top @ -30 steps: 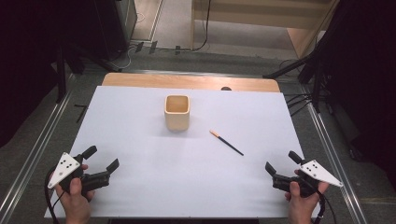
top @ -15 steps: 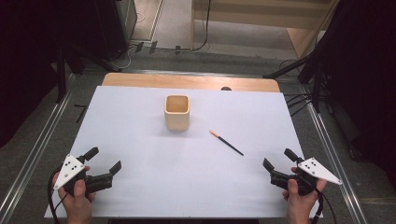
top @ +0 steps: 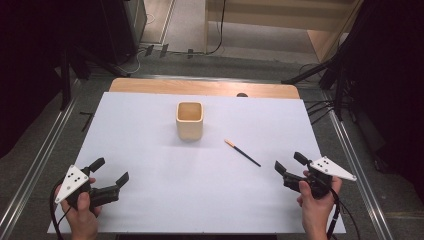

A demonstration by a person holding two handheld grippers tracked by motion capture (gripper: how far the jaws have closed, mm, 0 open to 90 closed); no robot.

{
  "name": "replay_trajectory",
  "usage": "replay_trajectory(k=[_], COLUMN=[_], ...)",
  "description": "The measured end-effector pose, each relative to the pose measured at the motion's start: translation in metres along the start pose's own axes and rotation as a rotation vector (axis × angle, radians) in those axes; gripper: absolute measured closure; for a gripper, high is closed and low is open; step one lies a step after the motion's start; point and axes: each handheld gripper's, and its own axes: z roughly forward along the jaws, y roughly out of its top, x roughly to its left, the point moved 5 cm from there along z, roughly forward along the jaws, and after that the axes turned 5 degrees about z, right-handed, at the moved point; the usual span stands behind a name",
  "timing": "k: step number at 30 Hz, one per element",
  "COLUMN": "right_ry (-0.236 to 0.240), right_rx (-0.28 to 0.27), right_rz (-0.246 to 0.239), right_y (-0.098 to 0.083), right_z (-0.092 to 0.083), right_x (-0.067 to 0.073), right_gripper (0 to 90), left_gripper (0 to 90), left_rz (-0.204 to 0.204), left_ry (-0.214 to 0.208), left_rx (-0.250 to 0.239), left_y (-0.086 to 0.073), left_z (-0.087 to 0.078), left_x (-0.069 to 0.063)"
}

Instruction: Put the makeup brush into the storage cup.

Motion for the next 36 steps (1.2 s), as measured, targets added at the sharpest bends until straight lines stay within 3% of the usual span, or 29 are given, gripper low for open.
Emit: replay_trajectory(k=[7,18,22,27,36], right_ry=[0.002,0.042,0.036,0.043,0.062], right_rx=[0.019,0.058,0.067,0.071,0.143], right_rz=[-0.02,-0.008,-0.054,-0.077,-0.14], right_y=[0.009,0.026,0.033,0.039,0.053], right_z=[0.011,0.025,0.036,0.044,0.063], right_x=[0.007,0.009,0.012,0.015,0.025], right_gripper=[26.0,34.0,35.8,37.1,43.0], left_gripper=[5.7,5.7,5.7,5.7,5.8], left_rz=[0.002,-0.006,-0.007,-0.005,-0.001], left_ry=[-0.004,-0.006,-0.01,-0.011,-0.017], left_rx=[0.002,-0.002,0.003,0.002,0.008], left_y=[0.0,0.0,-0.001,-0.001,-0.001], left_z=[0.0,0.0,0.0,0.0,0.002], left_x=[-0.001,0.0,0.0,0.0,0.0])
